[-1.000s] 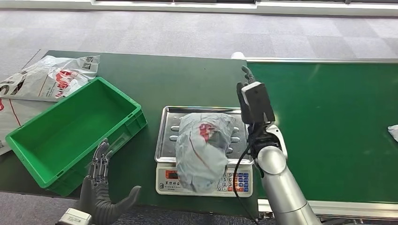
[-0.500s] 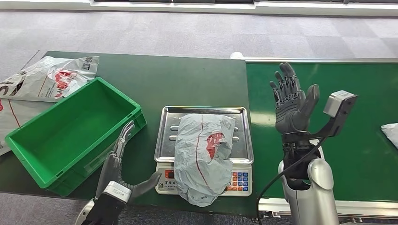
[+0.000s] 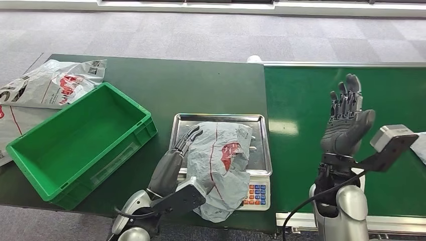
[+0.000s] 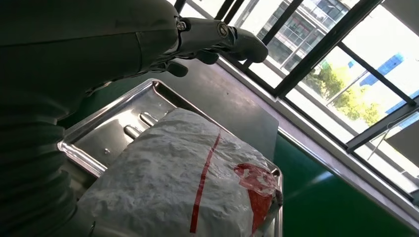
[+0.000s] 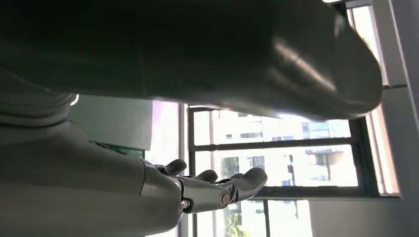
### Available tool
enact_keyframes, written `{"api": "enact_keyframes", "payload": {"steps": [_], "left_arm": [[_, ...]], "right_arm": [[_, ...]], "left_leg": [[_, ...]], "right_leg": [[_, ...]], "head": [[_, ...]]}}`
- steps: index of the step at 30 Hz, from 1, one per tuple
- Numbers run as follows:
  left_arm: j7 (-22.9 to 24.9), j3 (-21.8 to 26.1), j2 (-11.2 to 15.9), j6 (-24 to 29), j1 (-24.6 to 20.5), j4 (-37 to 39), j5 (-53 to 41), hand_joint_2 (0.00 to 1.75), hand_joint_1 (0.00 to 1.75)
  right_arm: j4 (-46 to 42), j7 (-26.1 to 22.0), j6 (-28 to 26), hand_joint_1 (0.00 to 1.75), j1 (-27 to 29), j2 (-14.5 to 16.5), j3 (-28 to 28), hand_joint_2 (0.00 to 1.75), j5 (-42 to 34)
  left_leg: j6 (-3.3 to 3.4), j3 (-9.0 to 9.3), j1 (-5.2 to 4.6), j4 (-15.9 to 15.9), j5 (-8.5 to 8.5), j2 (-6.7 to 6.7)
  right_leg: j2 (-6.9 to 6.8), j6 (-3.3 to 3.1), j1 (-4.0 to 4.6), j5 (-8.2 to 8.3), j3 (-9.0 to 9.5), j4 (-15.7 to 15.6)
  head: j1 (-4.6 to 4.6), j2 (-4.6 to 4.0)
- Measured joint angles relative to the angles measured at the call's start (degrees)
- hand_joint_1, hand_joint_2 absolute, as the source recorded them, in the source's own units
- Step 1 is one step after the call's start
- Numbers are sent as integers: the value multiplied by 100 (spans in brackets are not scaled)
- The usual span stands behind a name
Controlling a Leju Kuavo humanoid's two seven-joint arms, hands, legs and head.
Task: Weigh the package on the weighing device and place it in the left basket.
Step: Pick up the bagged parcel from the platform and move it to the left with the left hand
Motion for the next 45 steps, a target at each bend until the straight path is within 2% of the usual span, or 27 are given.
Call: {"api": "enact_keyframes", "payload": {"steps": [4, 6, 8, 10, 12, 14, 16, 20, 27, 35, 38, 41, 45], "left_arm": [[50, -117, -47, -7, -104, 141, -39, 175, 0], [113, -157, -58, -49, -176, 207, -72, 175, 0], [252, -265, -79, -163, -388, 404, -131, 175, 0], [456, -433, -162, -323, -736, 802, -192, 175, 0], [689, -590, -328, -440, -1104, 1361, -243, 175, 0], [873, -715, -522, -439, -1445, 2023, -305, 175, 3], [973, -802, -711, -381, -1762, 2694, -374, 175, 10], [1017, -903, -1044, -329, -2257, 3855, -488, 175, 175], [1483, -1023, -1445, -174, -2717, 5103, -977, 175, 175], [1481, -1067, -1512, -57, -3048, 5729, -1136, 175, 175], [1347, -943, -1511, 161, -3110, 5786, -1244, 175, 175], [1139, -625, -1494, 516, -3118, 5618, -1300, 175, 175], [841, 15, -1290, 873, -3059, 4748, -1300, 175, 175]], "right_arm": [[-139, -51, -92, 0, 74, 24, -32, 0, 94], [-196, -250, -337, 0, 120, 37, -43, 87, 259], [-336, -731, -994, 0, 241, 66, -51, 175, 627], [-578, -1344, -1965, 0, 492, 92, -21, 175, 911], [-809, -1894, -2798, 0, 863, 98, 54, 175, 798], [-962, -2214, -3137, 0, 1261, 98, 135, 175, 475], [-1051, -2318, -3191, 0, 1563, 97, 219, 175, 233], [-1086, -2340, -3213, 0, 1794, 15, 414, 175, -107], [-997, -2290, -3212, 0, 1694, -95, 793, 175, -497], [-766, -2123, -3212, 0, 1405, -86, 1102, 175, -598], [-734, -2090, -3212, 0, 1353, -45, 1126, 175, -453], [-729, -2056, -3213, 0, 1327, 20, 1126, 175, -320], [-724, -2058, -3218, 0, 1329, 153, 1120, 175, -192]], "left_leg": [[0, 1, 0, 0, 0, 9], [1, 1, 0, 1, 0, 5], [3, 1, 0, 3, 3, -11], [5, 0, 0, 3, 4, -28], [6, -2, 0, 3, 3, -31], [9, -4, -2, 2, 0, -19], [11, -4, -4, 2, -1, -10], [14, -2, -8, 2, 2, -9], [27, 0, -8, -4, 0, -12], [44, 88, -9, -9, -45, -11], [39, 118, -10, -9, -43, -11], [22, 126, -11, -8, -26, -9], [2, 71, -11, -8, 27, -8]], "right_leg": [[10, 0, -1, 0, -3, 0], [5, 0, -1, 0, -6, 0], [-14, 1, -2, -1, -7, 0], [-36, 2, -2, -3, 1, 0], [-39, 3, -6, -3, 8, 0], [-27, 5, -12, -2, 5, 0], [-17, 7, -16, 0, 2, 0], [-16, 11, -16, 5, 6, 0], [-24, 22, -17, -2, 52, -1], [-27, 32, -20, -29, 152, -6], [-24, 29, -20, -34, 185, -6], [-18, 22, -19, -26, 179, -5], [-9, 4, -13, 23, 74, 4]], "head": [[0, 0], [0, 0], [0, 0], [0, 0], [1, 0], [1, 0], [1, 0], [2, 0], [1, 0], [0, 0], [0, 0], [1, 0], [2, 0]]}}
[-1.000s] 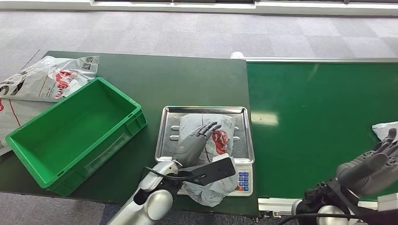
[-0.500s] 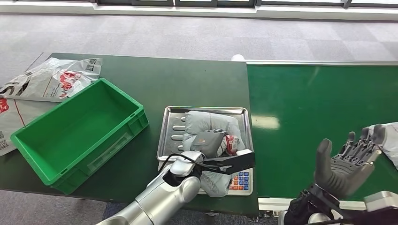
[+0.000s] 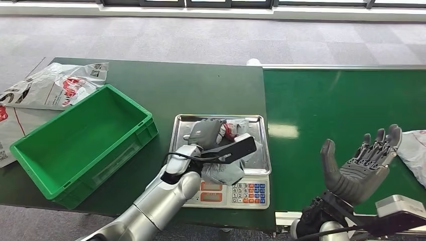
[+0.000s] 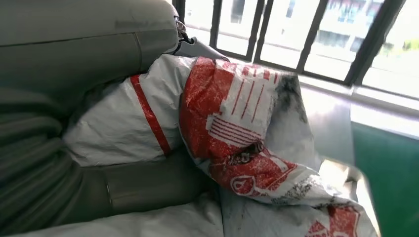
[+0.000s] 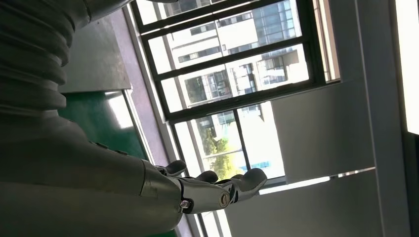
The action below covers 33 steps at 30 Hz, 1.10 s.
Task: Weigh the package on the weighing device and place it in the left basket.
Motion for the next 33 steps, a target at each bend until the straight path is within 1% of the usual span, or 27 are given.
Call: {"api": "enact_keyframes", "payload": {"steps": [2, 4, 7, 11, 15, 18, 19, 22, 23, 29, 33], "left_arm": [[-158, 470, 160, 231, -52, -595, 93, 175, 175], [-264, 905, 289, 387, -168, -1034, 226, 175, 175], [-321, 1357, 427, 450, -276, -1493, 323, 175, 175], [-387, 1790, 602, 852, -400, -1885, 561, 175, 175], [-382, 2322, 892, 950, -755, -2110, 782, 175, 175], [-388, 2683, 1076, 978, -898, -2211, 790, 175, 175], [-385, 2782, 1130, 982, -914, -2230, 770, 175, 141], [-371, 3021, 1256, 987, -920, -2247, 685, 175, 10], [-355, 3083, 1288, 995, -918, -2244, 634, 175, 0], [-194, 3357, 1392, 1202, -829, -2187, 180, 175, 0], [-77, 3539, 1435, 1223, -733, -2188, -5, 175, 0]], "right_arm": [[5, -35, -6, 0, 9, 108, -14, 175, 58], [5, -68, -10, 0, 22, 201, -27, 175, 97], [7, -90, -11, 0, 36, 295, -39, 175, 121], [8, -178, -11, 0, 52, 436, -107, 175, 161], [5, -244, -11, 0, 140, 531, -185, 175, 176], [-5, -204, -11, 0, 198, 539, -196, 175, 218], [-18, -171, -11, 0, 214, 540, -197, 175, 243], [-84, -67, -11, 0, 252, 539, -204, 175, 309], [-106, -32, -11, 0, 263, 539, -206, 175, 331], [-255, 249, -7, 0, 338, 537, -207, 175, 524], [-370, 420, 82, 0, 443, 532, -234, 175, 667]], "left_leg": [[-9, -52, 1, -1, 21, 5], [-13, -78, 2, -2, 27, 8], [-14, -90, 3, -6, 28, 7], [-18, -111, 3, -8, 31, 7], [-21, -116, 3, -8, 33, 8], [-21, -115, 3, -8, 33, 9], [-21, -115, 3, -8, 33, 9], [-21, -118, 3, -8, 33, 10], [-21, -119, 3, -8, 33, 9], [-21, -121, 3, -8, 33, 9], [-21, -122, 3, -8, 33, 9]], "right_leg": [[9, -8, 4, 22, -63, 4], [14, -11, 5, 26, -95, 10], [10, -13, 6, 23, -106, 13], [12, -14, 7, 24, -128, 15], [14, -14, 7, 24, -135, 15], [15, -14, 7, 24, -135, 15], [15, -14, 7, 24, -136, 15], [13, -14, 7, 24, -138, 15], [13, -14, 7, 24, -138, 15], [13, -14, 5, 24, -140, 15], [13, -14, 6, 24, -140, 15]], "head": [[-1, 0], [-1, 0], [-1, 0], [-2, 0], [-2, 0], [-2, 0], [-2, 0], [-2, 0], [-2, 0], [-2, 0], [-2, 0]]}}
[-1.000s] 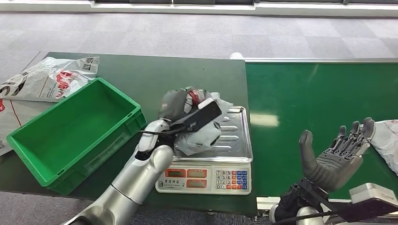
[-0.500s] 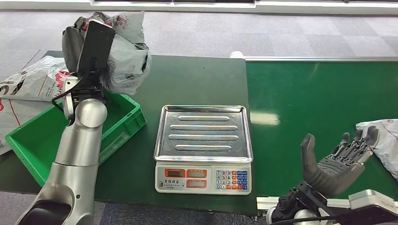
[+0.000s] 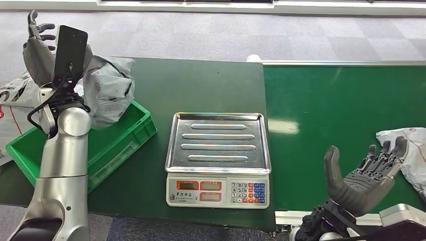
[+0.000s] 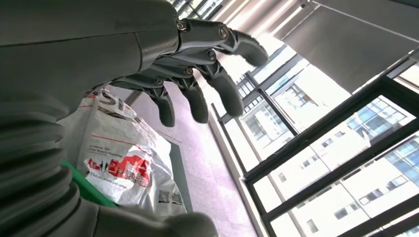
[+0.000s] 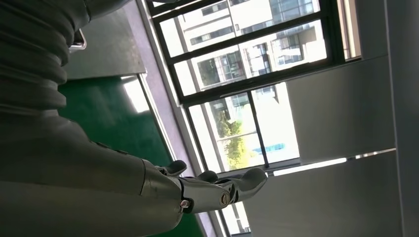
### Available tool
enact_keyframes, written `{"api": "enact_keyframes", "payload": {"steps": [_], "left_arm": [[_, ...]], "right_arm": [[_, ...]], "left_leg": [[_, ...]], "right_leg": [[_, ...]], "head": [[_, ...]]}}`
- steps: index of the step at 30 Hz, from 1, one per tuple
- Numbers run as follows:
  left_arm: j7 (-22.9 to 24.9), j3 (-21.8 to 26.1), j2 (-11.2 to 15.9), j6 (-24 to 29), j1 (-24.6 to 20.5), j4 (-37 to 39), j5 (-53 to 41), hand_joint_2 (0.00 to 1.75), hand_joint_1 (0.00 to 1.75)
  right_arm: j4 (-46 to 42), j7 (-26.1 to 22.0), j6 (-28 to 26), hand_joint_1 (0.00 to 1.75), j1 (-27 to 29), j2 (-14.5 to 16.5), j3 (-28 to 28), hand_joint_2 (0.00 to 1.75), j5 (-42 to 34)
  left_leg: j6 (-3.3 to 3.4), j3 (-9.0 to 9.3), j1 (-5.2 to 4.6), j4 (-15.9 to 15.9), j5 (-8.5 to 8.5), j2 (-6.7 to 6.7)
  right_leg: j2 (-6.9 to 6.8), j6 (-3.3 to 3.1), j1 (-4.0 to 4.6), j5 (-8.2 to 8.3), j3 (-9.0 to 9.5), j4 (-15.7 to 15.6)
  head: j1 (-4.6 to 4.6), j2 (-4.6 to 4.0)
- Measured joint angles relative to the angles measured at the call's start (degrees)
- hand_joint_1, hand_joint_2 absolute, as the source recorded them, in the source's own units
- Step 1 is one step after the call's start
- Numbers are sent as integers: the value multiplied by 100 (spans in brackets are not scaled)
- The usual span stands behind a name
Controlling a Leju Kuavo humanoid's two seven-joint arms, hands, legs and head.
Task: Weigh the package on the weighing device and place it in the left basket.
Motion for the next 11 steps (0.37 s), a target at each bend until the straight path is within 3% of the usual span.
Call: {"api": "enact_keyframes", "payload": {"steps": [11], "left_arm": [[218, 420, 35, -267, 390, -471, -486, 175, 0]], "right_arm": [[-138, 330, 500, 0, 129, -1, -194, 175, 345]], "left_leg": [[0, 1, 0, -1, 0, 0]], "right_leg": [[1, 0, 0, 0, 0, 0]], "head": [[0, 0]]}}
